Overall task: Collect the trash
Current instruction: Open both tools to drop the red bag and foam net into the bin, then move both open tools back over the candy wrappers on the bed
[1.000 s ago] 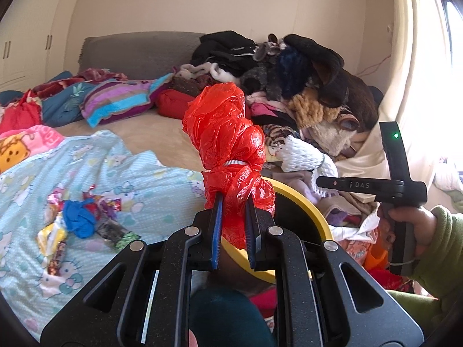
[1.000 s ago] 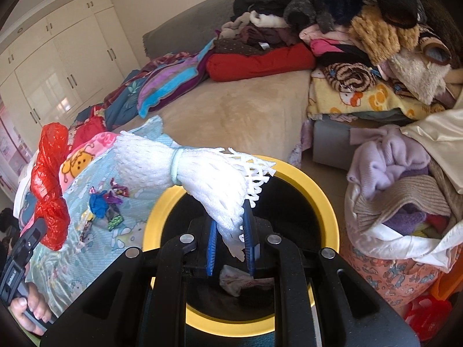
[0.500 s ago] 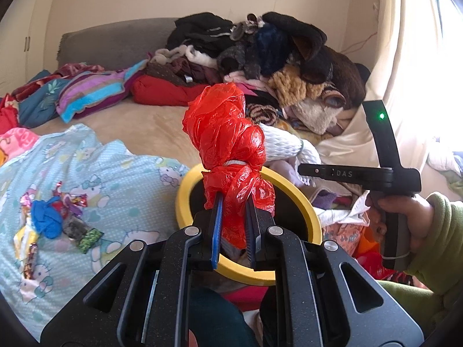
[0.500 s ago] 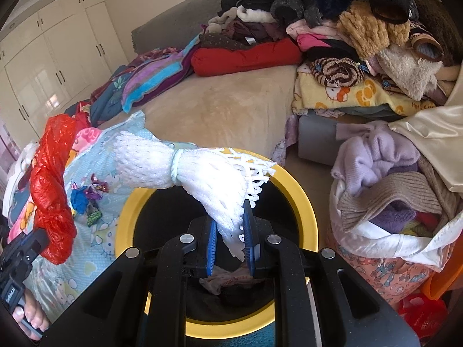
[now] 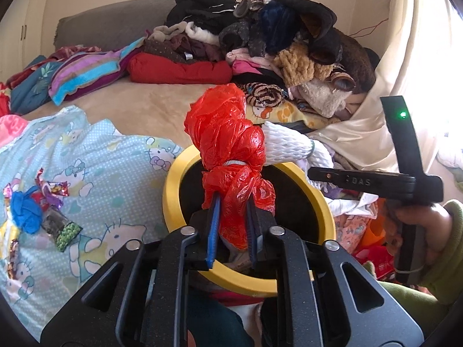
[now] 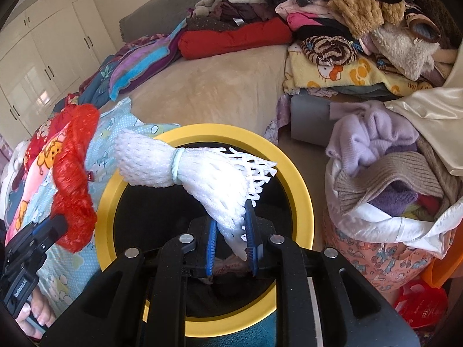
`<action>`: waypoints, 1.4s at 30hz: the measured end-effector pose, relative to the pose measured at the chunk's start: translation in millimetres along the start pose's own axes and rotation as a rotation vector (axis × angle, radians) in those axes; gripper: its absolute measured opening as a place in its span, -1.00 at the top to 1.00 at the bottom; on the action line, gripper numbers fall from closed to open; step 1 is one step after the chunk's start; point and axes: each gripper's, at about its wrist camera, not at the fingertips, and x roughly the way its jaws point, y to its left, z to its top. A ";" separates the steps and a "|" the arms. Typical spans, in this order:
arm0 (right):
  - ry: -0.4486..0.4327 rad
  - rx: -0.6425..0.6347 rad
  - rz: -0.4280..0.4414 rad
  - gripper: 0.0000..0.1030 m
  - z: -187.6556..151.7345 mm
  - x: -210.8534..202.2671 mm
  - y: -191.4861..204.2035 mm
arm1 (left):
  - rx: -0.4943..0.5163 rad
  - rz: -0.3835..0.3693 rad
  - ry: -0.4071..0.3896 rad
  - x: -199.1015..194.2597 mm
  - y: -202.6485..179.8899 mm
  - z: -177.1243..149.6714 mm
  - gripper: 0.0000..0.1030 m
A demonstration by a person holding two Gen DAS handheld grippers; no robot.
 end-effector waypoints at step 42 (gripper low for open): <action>-0.324 -0.276 0.161 -0.69 -21.8 -67.2 132.8 | -0.204 0.221 -0.235 -91.0 79.7 -10.1 -0.79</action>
